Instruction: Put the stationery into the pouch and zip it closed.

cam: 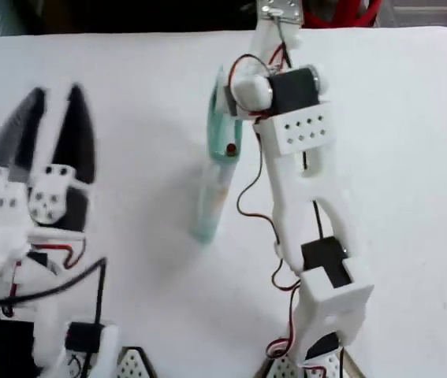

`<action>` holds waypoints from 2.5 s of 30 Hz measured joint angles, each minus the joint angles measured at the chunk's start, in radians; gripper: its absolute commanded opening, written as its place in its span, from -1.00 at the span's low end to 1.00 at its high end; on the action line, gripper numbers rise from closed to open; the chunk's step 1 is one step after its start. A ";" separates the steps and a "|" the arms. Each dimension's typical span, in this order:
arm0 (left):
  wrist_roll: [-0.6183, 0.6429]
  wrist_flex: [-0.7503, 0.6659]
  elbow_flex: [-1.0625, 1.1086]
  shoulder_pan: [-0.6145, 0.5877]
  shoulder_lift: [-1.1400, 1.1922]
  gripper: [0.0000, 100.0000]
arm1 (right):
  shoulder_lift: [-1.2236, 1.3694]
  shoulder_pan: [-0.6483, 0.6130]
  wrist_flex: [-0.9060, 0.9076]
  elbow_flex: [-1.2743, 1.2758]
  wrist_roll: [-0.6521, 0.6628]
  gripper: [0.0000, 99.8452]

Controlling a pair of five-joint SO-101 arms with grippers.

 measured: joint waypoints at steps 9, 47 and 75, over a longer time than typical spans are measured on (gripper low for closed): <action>-0.058 0.080 0.330 -0.222 0.015 -0.70 | 0.000 0.032 -0.035 0.078 0.040 -0.97; -0.107 -0.029 0.632 -0.295 0.066 -0.69 | 0.038 -0.068 0.048 -0.101 0.150 -0.96; -0.640 0.485 -0.397 -0.397 1.494 -0.52 | 0.038 -0.075 0.064 -0.100 0.153 -0.96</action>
